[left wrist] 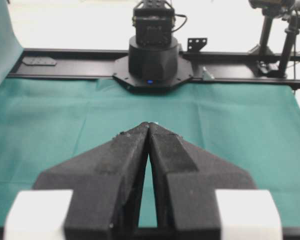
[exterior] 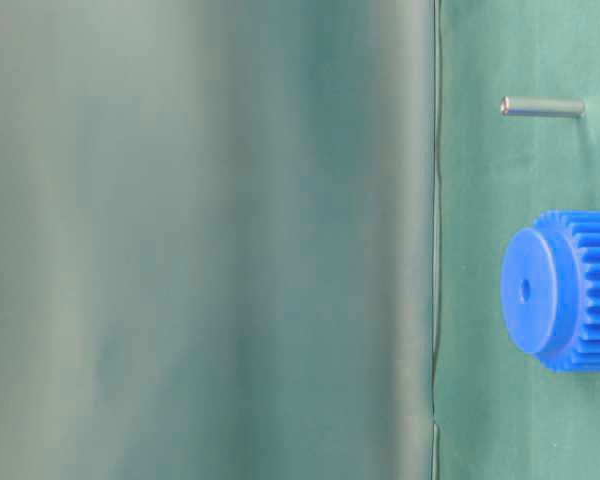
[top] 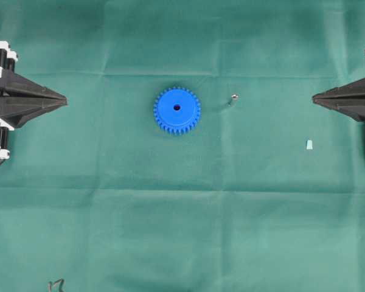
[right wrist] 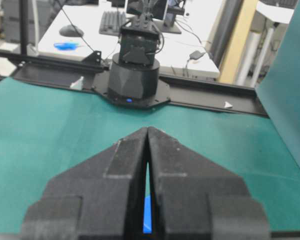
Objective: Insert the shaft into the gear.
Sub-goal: 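Move the right gripper left toward the small silver shaft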
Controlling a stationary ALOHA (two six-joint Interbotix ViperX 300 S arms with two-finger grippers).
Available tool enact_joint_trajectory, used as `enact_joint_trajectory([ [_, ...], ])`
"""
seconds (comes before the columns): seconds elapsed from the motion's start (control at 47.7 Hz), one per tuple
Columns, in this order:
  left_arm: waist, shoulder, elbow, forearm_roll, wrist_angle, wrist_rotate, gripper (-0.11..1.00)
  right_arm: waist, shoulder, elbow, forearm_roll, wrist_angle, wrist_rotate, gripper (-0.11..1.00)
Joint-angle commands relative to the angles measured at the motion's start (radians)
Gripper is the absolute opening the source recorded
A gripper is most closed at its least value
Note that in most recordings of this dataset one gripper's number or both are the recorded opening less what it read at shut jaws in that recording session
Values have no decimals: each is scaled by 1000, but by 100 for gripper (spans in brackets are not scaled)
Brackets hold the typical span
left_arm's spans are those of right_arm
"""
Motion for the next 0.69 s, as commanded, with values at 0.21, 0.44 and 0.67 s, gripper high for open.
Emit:
enact_joint_trajectory([
  [0.21, 0, 5, -35, 14, 55, -20, 2, -26, 52, -23, 3, 18, 0, 4],
  [0.44, 2, 3, -35, 14, 55, -21, 2, -141, 101, -71, 18, 63, 6, 4],
  [0.67, 0, 8, -35, 14, 58, -21, 2, -206, 245, -123, 20, 81, 14, 4],
])
